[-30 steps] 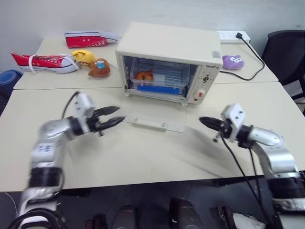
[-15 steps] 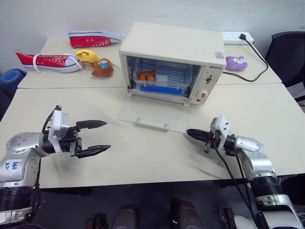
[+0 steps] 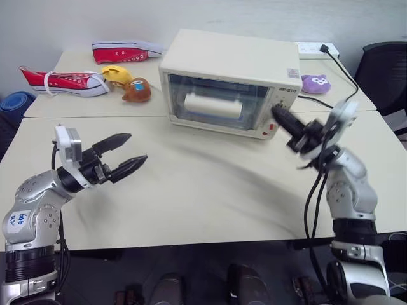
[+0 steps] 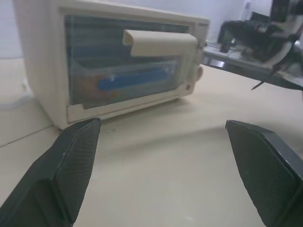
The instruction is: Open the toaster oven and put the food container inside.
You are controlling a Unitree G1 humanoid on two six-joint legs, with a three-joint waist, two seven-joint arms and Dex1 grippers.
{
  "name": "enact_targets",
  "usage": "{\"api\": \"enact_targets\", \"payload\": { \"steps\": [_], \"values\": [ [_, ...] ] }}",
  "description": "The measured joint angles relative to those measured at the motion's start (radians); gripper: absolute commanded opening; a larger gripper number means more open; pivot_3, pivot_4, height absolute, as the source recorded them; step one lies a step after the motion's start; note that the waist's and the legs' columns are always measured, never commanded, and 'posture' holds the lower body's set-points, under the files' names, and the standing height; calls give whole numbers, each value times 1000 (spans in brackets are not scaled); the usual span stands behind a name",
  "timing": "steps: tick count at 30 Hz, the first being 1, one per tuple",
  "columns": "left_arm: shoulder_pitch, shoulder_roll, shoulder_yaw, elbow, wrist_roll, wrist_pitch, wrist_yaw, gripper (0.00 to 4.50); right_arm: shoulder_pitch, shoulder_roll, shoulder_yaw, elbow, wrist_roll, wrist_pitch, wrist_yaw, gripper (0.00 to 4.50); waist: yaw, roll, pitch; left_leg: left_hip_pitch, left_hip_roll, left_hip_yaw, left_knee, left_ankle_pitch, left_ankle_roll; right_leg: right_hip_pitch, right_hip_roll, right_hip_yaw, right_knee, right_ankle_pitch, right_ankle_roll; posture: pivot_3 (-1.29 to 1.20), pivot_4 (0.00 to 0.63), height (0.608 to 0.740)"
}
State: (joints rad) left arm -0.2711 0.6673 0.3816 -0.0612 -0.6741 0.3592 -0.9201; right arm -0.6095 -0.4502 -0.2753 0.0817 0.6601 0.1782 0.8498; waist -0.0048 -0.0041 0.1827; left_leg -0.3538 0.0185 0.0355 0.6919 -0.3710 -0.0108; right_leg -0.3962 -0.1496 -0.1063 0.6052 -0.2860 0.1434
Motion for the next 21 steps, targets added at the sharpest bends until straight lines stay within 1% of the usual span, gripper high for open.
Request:
{"api": "enact_targets", "payload": {
  "steps": [2,4,7,10,13,16,21],
  "values": [
    [10,23,4,17,28,-23,-2,4500,-7,-61,-7,-11,8,31,25,671,6,0,0,0,0,0,0,0,0,0,0,-1,-1,0,0,0,150,740],
    [33,51,2,39,71,-54,-12,4500,31,-118,3,-25,2,47,81,1275,6,0,0,0,0,0,-1,-1,1,0,0,-1,-2,0,0,0,150,740],
    [98,87,-8,71,151,-129,-39,4500,143,-194,61,-50,-46,41,198,2399,3,0,0,0,0,2,-2,-1,1,0,0,0,-3,0,0,0,150,740],
    [166,87,-19,84,220,-220,-53,4500,258,-249,124,-76,-101,-5,315,3374,2,0,0,0,0,2,-2,-1,1,0,0,0,-3,0,0,0,150,740],
    [220,86,-16,109,267,-288,-42,4500,347,-263,164,-84,-143,-80,405,4447,2,0,0,0,0,3,-2,-1,1,0,0,0,-3,0,0,0,150,740],
    [287,86,-12,102,287,-341,-44,4500,374,-255,170,-75,-166,-138,427,4483,2,0,0,1,0,3,-1,-1,1,0,0,1,-3,0,0,0,150,740],
    [362,80,-7,34,272,-350,-58,4500,397,-247,172,-47,-189,-220,457,4483,7,0,0,0,0,2,0,-1,1,1,0,1,-3,0,0,0,150,740]
  ]
}}
